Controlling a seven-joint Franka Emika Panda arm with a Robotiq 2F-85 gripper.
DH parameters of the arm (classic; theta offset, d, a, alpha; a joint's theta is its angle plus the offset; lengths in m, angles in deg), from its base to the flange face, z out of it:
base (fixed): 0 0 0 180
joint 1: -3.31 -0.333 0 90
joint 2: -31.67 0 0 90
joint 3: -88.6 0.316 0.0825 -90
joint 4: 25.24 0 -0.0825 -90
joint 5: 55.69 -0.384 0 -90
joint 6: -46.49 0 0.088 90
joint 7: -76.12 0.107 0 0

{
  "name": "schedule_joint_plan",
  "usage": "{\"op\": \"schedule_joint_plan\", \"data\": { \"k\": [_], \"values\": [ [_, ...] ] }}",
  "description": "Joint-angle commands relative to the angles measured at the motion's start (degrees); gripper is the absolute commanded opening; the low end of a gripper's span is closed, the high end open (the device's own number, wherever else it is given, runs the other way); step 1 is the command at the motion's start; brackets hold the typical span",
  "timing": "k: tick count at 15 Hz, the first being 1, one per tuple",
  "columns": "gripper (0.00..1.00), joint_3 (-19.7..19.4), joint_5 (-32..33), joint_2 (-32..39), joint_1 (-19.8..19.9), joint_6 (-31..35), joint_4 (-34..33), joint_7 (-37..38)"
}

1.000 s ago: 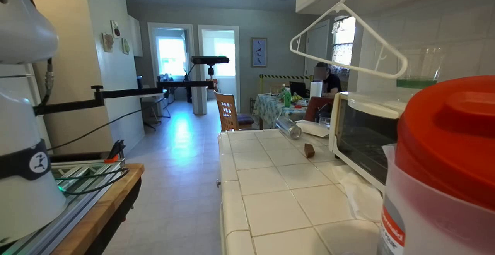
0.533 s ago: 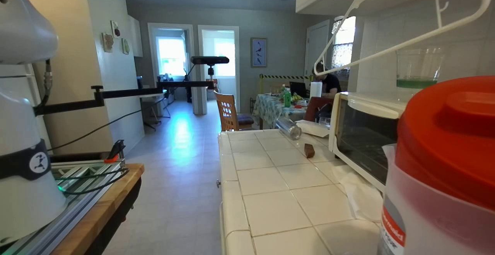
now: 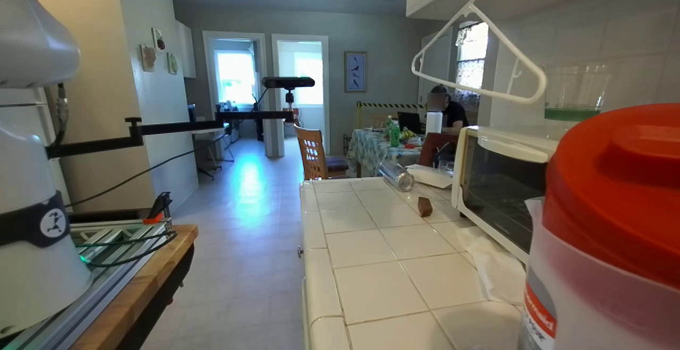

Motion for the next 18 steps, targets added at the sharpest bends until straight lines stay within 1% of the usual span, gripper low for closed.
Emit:
{"op": "schedule_joint_plan", "data": {
  "k": [1, 5, 8, 11, 13, 14, 15, 18],
  "values": [
    [1.00, 0.5, 1.6, -2.0, -1.0, 1.4, 4.3, -10.9],
    [1.00, 1.9, 5.3, -2.4, -2.7, 2.6, 6.9, -20.1],
    [1.00, 3.2, 8.9, -2.7, -4.2, 4.6, 7.8, -25.3],
    [1.00, 4.8, 11.8, -4.3, -5.9, 9.1, 9.8, -29.5],
    [1.00, 5.5, 12.2, -5.6, -6.7, 12.5, 11.3, -33.1],
    [1.00, 5.7, 11.3, -5.6, -6.9, 13.3, 11.3, -33.7],
    [1.00, 5.5, 11.0, -3.5, -6.8, 10.2, 8.4, -29.9],
    [1.00, 5.5, 11.0, -3.6, -6.9, 10.5, 8.5, -30.0]
  ]
}}
